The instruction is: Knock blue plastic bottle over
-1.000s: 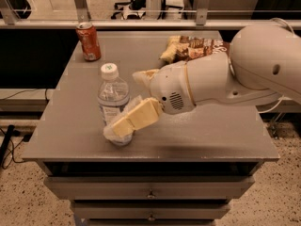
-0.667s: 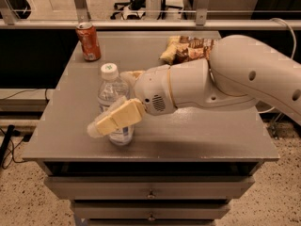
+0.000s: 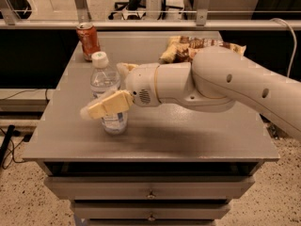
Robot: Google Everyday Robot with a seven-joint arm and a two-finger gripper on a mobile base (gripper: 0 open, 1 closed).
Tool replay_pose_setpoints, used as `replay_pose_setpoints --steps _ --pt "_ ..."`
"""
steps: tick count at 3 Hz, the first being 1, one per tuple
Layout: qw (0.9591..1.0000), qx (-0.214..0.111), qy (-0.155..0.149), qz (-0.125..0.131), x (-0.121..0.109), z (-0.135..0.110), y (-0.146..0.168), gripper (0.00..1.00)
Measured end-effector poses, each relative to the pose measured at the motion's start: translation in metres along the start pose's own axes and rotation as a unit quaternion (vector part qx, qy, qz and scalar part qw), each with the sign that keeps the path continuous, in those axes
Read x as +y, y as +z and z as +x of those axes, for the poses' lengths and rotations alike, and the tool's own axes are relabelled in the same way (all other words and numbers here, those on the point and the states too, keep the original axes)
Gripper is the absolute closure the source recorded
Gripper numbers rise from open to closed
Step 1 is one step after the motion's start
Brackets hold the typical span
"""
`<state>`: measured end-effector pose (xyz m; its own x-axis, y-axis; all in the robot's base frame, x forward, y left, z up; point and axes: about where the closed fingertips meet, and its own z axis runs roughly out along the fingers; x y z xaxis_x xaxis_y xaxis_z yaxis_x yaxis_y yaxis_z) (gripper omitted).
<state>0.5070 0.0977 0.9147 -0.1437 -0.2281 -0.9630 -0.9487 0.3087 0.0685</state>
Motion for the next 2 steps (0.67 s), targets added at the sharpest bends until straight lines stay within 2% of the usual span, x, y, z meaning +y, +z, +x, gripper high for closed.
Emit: replay_pose_setpoints --steps 1,2 --pt "0.9991 -0.014 -0.005 0.039 -0.045 -0.014 0.01 0.0" --pt "0.9975 -0.022 -0.004 0.067 -0.075 -0.026 0.01 0.0"
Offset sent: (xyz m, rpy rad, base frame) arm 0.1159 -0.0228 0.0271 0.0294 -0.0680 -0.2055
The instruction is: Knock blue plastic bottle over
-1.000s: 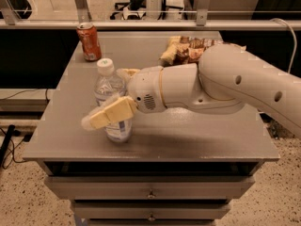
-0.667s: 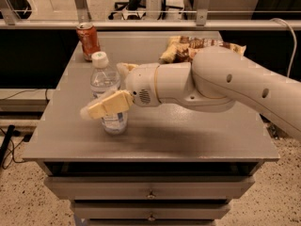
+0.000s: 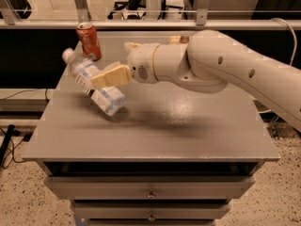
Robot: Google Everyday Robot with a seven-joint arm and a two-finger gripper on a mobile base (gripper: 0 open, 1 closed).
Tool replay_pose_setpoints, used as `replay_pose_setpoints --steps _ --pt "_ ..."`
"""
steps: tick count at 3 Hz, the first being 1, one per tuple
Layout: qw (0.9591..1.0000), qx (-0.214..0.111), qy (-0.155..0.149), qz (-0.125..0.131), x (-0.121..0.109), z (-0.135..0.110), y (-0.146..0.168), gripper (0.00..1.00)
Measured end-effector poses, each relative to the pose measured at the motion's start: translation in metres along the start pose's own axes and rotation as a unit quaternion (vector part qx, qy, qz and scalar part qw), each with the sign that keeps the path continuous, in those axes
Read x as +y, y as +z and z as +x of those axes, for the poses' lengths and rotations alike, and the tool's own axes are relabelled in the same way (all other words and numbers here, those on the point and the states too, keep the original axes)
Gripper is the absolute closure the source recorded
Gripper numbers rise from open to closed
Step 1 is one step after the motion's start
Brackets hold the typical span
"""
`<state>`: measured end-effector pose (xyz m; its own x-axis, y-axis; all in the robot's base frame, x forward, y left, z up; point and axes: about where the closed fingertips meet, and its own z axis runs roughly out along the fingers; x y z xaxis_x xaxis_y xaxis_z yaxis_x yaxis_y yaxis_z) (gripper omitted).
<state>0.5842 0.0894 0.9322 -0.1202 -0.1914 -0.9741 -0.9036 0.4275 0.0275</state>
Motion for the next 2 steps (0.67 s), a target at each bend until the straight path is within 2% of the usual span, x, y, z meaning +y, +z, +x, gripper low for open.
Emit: replay_pose_setpoints --steps 1,2 --pt "0.9993 0.008 0.007 0.035 -0.029 -0.002 0.005 0.0" --pt "0.9975 0.038 0.01 0.058 -0.045 0.014 0.004 0.0"
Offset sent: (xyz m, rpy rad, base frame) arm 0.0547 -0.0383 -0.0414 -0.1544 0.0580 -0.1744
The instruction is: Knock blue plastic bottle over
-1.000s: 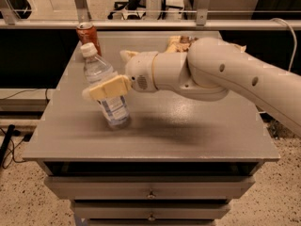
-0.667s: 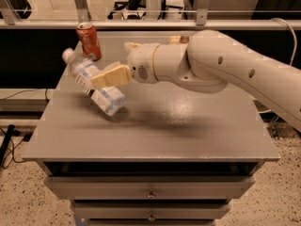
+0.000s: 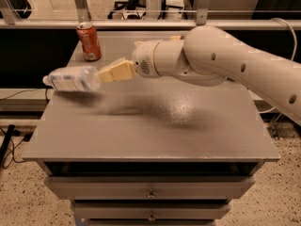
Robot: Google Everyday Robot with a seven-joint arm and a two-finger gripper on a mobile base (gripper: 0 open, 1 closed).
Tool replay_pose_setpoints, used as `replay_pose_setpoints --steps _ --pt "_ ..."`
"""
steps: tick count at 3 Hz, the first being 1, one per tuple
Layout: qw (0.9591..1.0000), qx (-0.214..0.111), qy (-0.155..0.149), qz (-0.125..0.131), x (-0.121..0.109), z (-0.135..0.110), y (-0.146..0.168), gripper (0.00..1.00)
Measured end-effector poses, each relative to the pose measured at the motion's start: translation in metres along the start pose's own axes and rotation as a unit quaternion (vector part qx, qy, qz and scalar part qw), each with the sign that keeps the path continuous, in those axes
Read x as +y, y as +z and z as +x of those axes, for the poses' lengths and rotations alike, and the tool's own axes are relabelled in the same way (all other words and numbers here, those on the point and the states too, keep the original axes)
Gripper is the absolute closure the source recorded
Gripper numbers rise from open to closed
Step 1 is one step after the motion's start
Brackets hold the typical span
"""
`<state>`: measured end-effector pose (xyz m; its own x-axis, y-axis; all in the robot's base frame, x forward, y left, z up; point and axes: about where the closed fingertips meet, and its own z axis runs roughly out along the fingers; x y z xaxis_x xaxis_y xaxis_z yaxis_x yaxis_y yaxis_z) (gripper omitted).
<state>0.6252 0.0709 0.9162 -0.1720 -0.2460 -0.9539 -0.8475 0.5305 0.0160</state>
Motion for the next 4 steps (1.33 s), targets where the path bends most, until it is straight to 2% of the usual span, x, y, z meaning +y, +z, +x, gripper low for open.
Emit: replay_pose_setpoints --steps 2,3,4 --pt "0.9977 0.062 -0.01 0.025 -0.024 0.051 -0.022 0.0" --pt "0.9977 0.062 -0.01 0.026 -0.024 0.052 -0.022 0.0" --pt "0.9975 0.058 -0.031 0.027 -0.017 0.041 -0.036 0.0"
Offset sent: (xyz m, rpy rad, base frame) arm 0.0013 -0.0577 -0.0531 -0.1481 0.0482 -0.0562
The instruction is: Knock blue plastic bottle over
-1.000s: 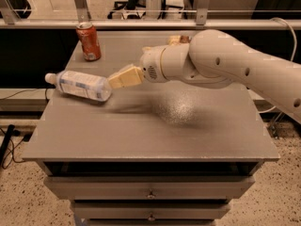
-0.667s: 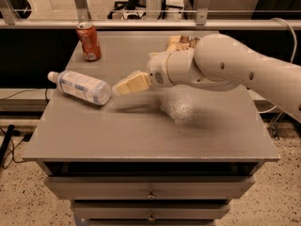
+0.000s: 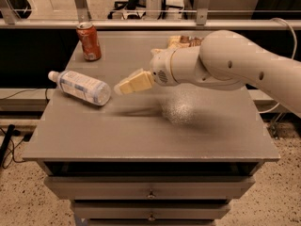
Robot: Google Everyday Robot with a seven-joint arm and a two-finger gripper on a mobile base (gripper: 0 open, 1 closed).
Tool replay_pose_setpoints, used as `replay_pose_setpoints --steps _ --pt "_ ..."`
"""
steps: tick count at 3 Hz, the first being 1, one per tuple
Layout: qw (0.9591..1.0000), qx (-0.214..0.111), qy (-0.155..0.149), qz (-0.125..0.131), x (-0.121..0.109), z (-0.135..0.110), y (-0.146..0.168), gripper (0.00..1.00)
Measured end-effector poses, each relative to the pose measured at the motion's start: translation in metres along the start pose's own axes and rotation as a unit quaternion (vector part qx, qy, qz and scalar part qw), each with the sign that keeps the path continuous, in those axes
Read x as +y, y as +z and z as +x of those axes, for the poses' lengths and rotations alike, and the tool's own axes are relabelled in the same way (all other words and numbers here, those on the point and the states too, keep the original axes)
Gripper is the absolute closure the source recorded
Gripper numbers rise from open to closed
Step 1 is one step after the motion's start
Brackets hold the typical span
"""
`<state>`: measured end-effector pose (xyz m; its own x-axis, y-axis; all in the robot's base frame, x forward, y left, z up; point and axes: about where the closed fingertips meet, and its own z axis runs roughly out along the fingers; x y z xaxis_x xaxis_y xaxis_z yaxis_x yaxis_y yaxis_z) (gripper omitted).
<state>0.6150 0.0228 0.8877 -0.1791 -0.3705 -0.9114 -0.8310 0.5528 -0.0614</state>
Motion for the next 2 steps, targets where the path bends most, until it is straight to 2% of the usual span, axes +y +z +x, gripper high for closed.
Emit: replay_pose_setpoints --steps 1,2 --pt "0.9988 -0.012 -0.046 0.016 0.017 -0.024 -0.045 0.0" --pt "0.9979 -0.013 -0.056 0.031 0.013 -0.027 -0.061 0.0"
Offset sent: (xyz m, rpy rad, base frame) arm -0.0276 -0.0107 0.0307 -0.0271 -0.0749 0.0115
